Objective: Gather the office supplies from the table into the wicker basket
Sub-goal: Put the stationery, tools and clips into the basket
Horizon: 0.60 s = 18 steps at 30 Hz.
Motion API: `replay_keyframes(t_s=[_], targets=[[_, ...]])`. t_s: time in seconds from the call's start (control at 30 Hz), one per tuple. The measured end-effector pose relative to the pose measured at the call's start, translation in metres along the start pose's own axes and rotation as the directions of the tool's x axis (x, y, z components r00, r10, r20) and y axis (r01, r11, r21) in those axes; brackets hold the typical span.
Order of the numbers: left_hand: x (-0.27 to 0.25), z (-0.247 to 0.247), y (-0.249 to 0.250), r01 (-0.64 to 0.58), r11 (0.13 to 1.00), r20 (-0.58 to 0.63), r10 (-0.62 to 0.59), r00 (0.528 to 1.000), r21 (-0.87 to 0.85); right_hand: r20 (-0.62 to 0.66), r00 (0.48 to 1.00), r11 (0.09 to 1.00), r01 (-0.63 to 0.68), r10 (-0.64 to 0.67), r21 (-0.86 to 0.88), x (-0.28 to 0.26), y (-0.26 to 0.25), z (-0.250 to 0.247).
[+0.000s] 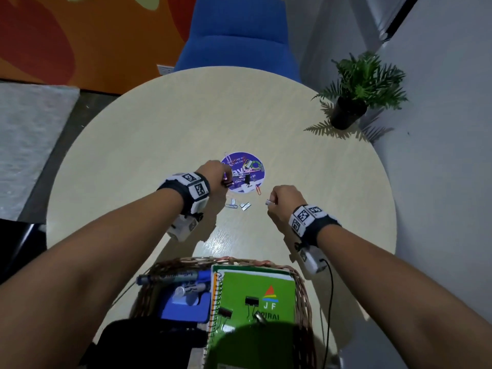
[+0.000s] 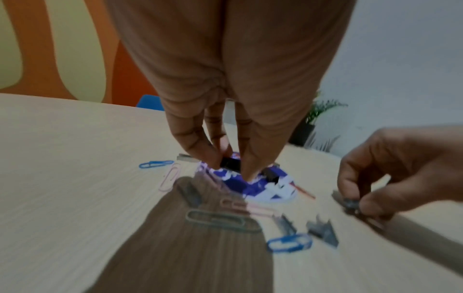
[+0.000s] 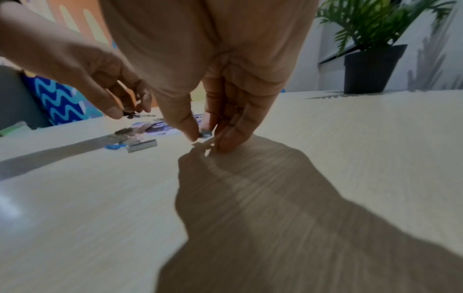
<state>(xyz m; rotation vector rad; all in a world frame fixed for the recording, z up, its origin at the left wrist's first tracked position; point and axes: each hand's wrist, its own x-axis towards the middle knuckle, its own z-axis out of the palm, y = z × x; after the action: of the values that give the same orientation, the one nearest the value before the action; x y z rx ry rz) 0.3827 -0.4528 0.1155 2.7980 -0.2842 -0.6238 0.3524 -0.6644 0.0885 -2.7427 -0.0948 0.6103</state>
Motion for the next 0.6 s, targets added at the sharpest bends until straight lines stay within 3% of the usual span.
replay_keyframes(t_s=[0.17,0.3,0.43,0.6], targets=[[-0.035,-0.026,0.014,-0.075,0.987,-0.026,0.072,0.997,-0.142,-0.011,0.999,0.995,0.032,-0.031,0.092,-0.016,0.006,-0.012],[-0.078,-0.044,0.032,-0.220,0.949,0.029,0.232,0.972,-0.227,-0.018,0.995,0.980,0.097,-0.095,0.175,-0.033,0.002,-0.021],[-0.127,-0.046,0.054,-0.383,0.881,0.162,0.436,0.885,-0.279,-0.040,0.975,0.947,0.220,-0.216,0.236,-0.059,-0.005,-0.034],[-0.155,-0.036,0.066,-0.489,0.837,0.295,0.545,0.785,-0.246,0.002,0.941,0.918,0.331,-0.339,0.217,-0.093,-0.004,-0.044]])
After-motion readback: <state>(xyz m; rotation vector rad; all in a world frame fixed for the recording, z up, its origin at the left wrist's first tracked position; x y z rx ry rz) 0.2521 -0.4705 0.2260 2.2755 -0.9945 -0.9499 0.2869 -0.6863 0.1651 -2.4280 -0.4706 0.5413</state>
